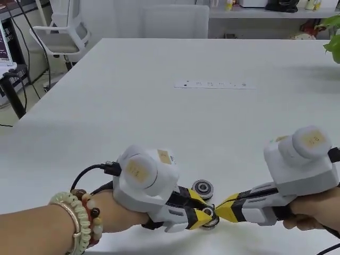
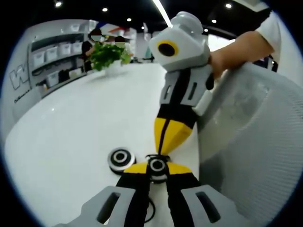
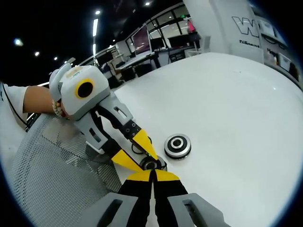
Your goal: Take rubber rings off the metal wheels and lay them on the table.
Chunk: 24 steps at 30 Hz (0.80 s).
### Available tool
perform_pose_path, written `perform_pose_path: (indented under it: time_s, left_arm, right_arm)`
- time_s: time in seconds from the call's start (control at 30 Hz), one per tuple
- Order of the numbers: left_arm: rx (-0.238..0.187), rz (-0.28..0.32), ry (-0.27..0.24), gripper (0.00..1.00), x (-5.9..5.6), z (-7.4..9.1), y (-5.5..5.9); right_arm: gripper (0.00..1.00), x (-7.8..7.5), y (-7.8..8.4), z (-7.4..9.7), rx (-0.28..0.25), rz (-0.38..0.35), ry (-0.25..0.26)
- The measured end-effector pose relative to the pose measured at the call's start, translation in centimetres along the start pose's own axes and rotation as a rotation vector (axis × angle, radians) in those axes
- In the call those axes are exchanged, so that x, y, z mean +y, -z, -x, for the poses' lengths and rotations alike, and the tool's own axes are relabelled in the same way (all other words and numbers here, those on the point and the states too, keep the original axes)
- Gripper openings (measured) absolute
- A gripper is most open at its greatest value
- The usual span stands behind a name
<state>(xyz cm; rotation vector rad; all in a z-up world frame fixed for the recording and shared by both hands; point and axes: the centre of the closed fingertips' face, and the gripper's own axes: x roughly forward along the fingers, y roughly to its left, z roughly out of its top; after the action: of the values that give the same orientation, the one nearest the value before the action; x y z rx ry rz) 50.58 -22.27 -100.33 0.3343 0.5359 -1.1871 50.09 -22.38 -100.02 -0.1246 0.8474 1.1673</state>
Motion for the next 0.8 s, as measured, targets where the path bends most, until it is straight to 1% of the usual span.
perform_pose_path:
  time_s: [0.17, 0.33, 0.4, 0.47, 0.6, 0.67, 0.7, 0.73, 0.77, 0.8]
  left_arm:
    - [-0.001, -0.001, -0.001, 0.13, 0.0, 0.0, 0.0]
    - [-0.001, 0.0, -0.002, 0.13, 0.0, 0.0, 0.0]
    - [-0.001, -0.002, -0.002, 0.13, 0.0, 0.0, 0.0]
    - [0.0, -0.005, -0.001, 0.13, 0.0, 0.0, 0.0]
    - [0.001, -0.006, -0.001, 0.13, 0.0, 0.0, 0.0]
    - [0.001, -0.006, -0.001, 0.13, 0.0, 0.0, 0.0]
    - [0.001, -0.006, -0.001, 0.13, 0.0, 0.0, 0.0]
    - [0.001, -0.006, -0.001, 0.13, 0.0, 0.0, 0.0]
    - [0.001, -0.005, -0.002, 0.13, 0.0, 0.0, 0.0]
    - [0.001, -0.005, -0.001, 0.13, 0.0, 0.0, 0.0]
  right_arm:
    - [0.0, 0.3, -0.2, -0.1, -0.008, 0.011, -0.012]
    - [0.0, 0.3, -0.2, -0.2, -0.007, 0.03, -0.011]
    - [0.0, 0.4, -0.3, -0.1, -0.009, 0.018, -0.014]
    - [0.0, 0.4, -0.3, -0.1, -0.009, 0.029, -0.012]
    - [0.0, 0.5, -0.3, -0.1, -0.011, 0.026, -0.017]
    - [0.0, 0.7, -0.5, -0.1, -0.019, 0.025, -0.026]
    - [0.0, 0.7, -0.8, -0.1, -0.036, 0.026, -0.027]
    - [0.0, 0.8, -1.5, -0.1, -0.071, 0.03, -0.033]
    - [0.0, 0.8, -2.0, 0.1, -0.089, -0.002, -0.032]
    - [0.0, 0.8, -1.9, 0.2, -0.082, -0.014, -0.035]
